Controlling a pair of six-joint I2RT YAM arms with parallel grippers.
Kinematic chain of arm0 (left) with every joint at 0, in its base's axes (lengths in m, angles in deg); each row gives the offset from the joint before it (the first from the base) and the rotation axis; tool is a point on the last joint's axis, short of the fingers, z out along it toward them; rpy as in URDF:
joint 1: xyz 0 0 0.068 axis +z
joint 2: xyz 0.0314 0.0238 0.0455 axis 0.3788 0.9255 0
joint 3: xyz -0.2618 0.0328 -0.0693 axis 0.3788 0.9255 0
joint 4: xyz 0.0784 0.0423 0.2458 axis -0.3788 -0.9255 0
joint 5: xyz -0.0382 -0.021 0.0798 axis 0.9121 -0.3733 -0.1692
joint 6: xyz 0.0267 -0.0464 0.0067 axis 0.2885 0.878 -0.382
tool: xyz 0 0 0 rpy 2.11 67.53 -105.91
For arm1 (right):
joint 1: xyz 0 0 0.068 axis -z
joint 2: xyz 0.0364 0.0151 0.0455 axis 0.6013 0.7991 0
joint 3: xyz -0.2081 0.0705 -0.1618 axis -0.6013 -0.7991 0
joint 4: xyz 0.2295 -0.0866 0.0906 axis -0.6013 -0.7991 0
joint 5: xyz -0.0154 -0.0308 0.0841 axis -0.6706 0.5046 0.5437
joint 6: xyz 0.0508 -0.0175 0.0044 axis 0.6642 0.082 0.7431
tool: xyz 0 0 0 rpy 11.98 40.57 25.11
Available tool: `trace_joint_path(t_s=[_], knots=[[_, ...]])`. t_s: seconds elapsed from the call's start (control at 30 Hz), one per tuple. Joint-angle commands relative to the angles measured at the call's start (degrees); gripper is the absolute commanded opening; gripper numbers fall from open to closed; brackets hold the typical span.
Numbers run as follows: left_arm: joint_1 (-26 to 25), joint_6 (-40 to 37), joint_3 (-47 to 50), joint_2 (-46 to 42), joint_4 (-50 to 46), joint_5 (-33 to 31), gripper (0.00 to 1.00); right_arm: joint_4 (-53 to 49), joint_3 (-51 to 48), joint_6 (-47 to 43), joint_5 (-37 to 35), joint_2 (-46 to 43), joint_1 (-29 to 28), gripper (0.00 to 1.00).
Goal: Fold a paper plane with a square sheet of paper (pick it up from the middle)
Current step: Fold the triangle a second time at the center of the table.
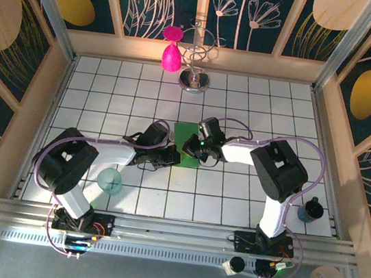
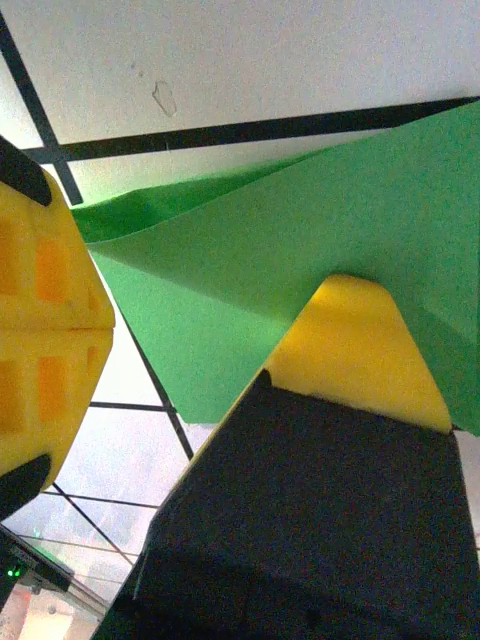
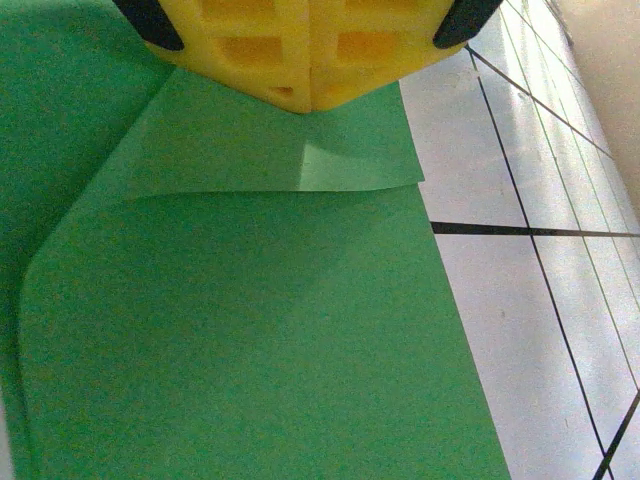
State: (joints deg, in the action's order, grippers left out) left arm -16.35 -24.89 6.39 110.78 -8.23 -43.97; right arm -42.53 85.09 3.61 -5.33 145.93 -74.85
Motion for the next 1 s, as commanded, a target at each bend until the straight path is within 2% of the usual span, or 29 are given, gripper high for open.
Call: trace_joint_path(t_s=[0.0,0.3,0.97], knots=[[-0.14,-0.25,-1.58,1.35,-1.35,-1.57,0.00,0.58,-0.89,0.66,-1.10,-0.82,-0.52,0.07],[-0.14,-0.25,-2.28,2.30,-2.51,-4.23,0.00,0.60,-1.07,0.65,-1.21,-1.03,-0.45,0.07],[-0.13,-0.37,-1.99,4.45,-3.45,-5.20,0.00,-0.57,-1.11,0.57,-1.98,-1.22,-0.52,0.07]])
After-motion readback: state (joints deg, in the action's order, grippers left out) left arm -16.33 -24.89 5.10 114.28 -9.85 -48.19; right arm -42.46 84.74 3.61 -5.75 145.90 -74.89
